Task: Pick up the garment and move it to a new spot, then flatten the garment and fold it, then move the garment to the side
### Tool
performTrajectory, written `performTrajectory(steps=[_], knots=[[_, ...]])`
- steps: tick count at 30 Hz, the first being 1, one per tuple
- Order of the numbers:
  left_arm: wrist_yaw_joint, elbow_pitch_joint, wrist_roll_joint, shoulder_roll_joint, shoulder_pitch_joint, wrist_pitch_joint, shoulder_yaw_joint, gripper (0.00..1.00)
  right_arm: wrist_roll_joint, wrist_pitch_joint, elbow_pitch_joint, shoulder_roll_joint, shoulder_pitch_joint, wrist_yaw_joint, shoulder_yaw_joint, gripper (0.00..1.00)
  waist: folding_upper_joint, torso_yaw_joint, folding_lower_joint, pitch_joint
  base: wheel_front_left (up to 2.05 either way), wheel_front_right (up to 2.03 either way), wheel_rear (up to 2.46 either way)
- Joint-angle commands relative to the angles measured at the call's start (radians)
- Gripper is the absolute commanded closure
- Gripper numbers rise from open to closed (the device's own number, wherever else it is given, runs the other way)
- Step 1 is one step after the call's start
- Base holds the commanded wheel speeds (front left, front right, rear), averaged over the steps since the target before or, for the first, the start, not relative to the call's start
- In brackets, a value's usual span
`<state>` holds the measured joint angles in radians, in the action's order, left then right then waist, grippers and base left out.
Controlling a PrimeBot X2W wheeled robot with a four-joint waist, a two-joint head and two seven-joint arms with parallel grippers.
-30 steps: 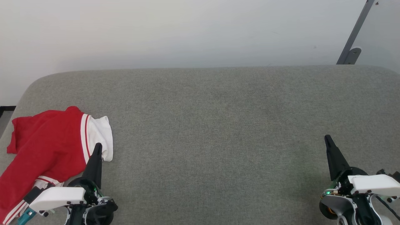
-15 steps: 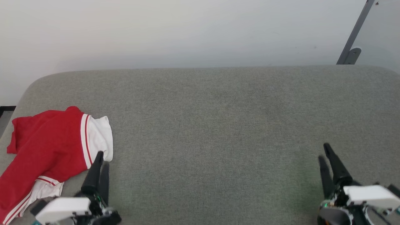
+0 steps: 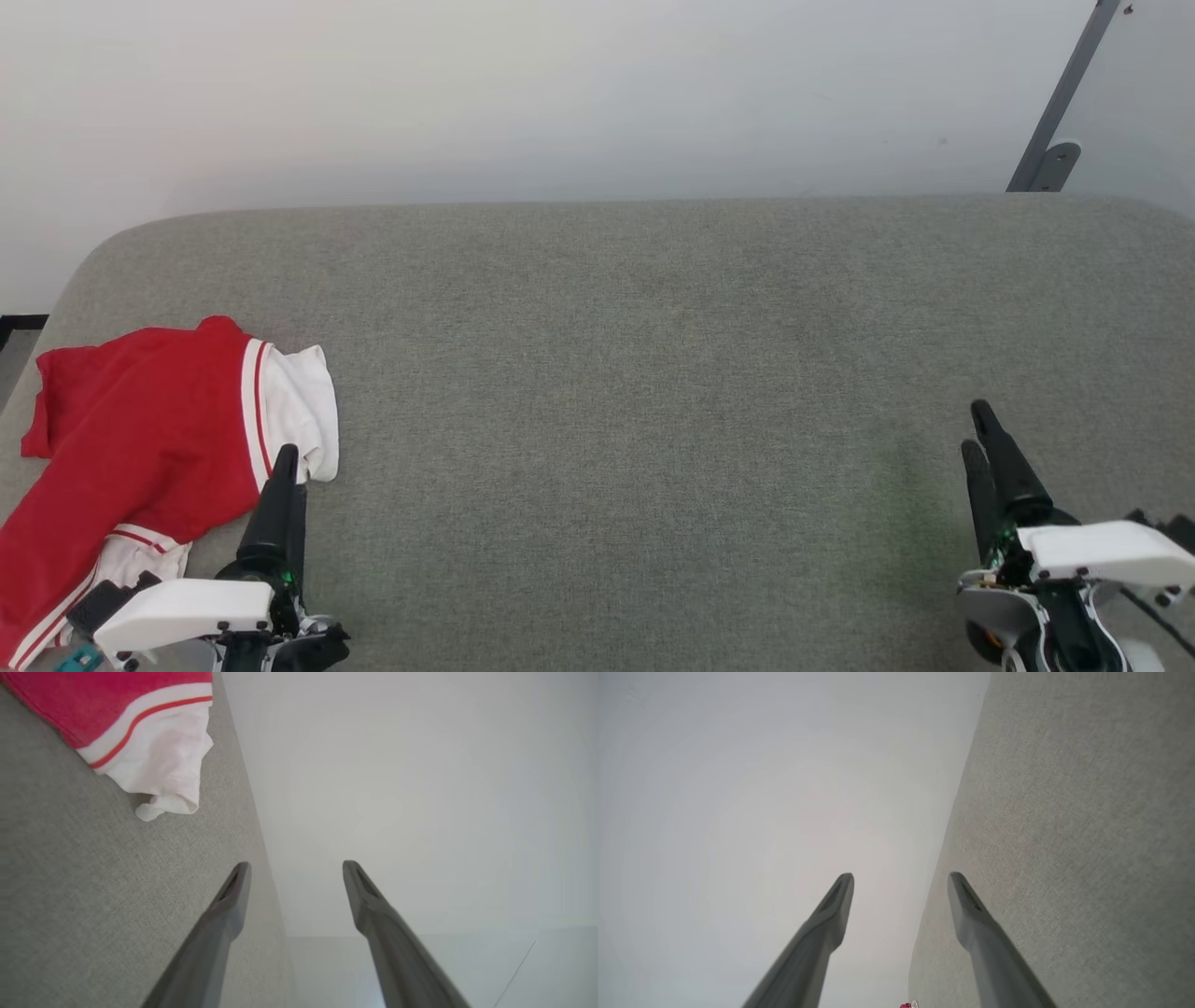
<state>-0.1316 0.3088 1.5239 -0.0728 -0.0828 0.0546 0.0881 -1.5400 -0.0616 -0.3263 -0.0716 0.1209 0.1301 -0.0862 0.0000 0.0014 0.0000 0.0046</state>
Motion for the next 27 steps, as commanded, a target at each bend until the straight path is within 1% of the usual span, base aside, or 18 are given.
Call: performTrajectory(steps=[1, 6, 14, 15, 20, 27], knots=[[0.000, -0.010, -0.038, -0.016, -0.035, -0.011, -0.006, 0.00, 0.023, 0.012, 0.012, -0.014, 0.041, 0.000, 0.012, 0.00, 0.0000, 0.000, 0.0000, 0.000, 0.00, 0.00, 0.00], [0.005, -0.011, -0.142, -0.021, -0.045, -0.034, 0.007, 0.00, 0.102, 0.040, -0.003, -0.043, 0.066, 0.000, 0.046, 0.00, 0.0000, 0.002, 0.0000, 0.001, 0.00, 0.00, 0.00], [0.013, -0.035, -0.354, -0.021, -0.044, -0.067, 0.025, 0.00, 0.253, 0.074, -0.018, -0.068, 0.100, 0.000, 0.062, 0.00, 0.0000, 0.004, 0.0000, 0.004, 0.00, 0.00, 0.00], [0.015, -0.042, -0.408, -0.023, -0.043, -0.075, 0.024, 0.00, 0.308, 0.082, -0.020, -0.077, 0.106, 0.000, 0.069, 0.00, 0.0000, 0.004, 0.0000, 0.005, 0.00, 0.00, 0.00], [0.023, -0.062, -0.545, -0.034, -0.039, -0.094, 0.012, 0.00, 0.456, 0.102, -0.028, -0.092, 0.122, 0.000, 0.084, 0.00, 0.0000, 0.004, 0.0000, 0.008, 0.00, 0.00, 0.00], [0.050, -0.069, -0.697, -0.057, -0.034, -0.119, -0.026, 0.00, 0.656, 0.126, -0.035, -0.099, 0.141, 0.000, 0.080, 0.00, 0.0000, 0.005, 0.0000, 0.011, 0.00, 0.00, 0.00]])
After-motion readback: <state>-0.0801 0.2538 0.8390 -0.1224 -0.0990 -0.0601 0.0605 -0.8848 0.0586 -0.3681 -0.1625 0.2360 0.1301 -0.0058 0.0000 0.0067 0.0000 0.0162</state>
